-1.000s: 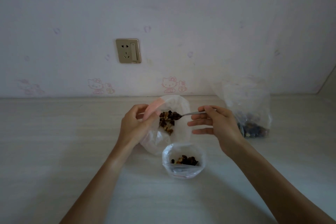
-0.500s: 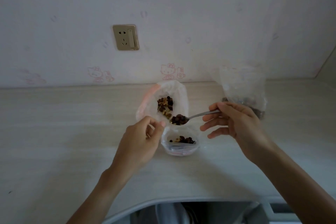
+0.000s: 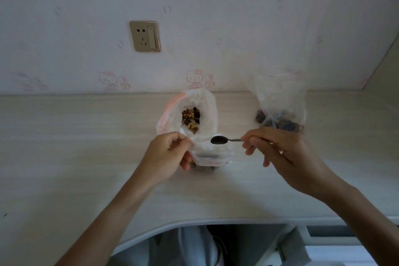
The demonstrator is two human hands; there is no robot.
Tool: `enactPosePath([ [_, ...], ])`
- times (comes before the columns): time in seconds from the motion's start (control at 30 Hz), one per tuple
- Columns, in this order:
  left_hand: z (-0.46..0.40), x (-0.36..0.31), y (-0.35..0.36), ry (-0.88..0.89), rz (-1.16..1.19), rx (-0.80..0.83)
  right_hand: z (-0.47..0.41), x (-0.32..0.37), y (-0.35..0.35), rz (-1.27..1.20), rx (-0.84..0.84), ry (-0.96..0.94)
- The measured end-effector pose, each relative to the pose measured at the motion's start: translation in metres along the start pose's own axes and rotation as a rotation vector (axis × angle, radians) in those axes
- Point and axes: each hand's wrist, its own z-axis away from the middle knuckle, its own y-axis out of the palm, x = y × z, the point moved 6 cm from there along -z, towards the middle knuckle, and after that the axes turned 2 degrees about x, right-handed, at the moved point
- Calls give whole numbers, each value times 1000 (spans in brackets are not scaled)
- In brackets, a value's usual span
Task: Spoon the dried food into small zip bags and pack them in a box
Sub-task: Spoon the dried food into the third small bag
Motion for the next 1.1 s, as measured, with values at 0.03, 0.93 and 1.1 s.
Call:
enactPosePath([
  [0.03,-1,1,-2,-2,-18,-6,0,2,-1,50,9,-36],
  [0.93,-101,-2,-37,-83,-783,-220,-80,-76,63,-731,-153,729],
  [1.1,-102,17,-31,-70,-657,-150,-83,-86,65,-712,-246,783],
])
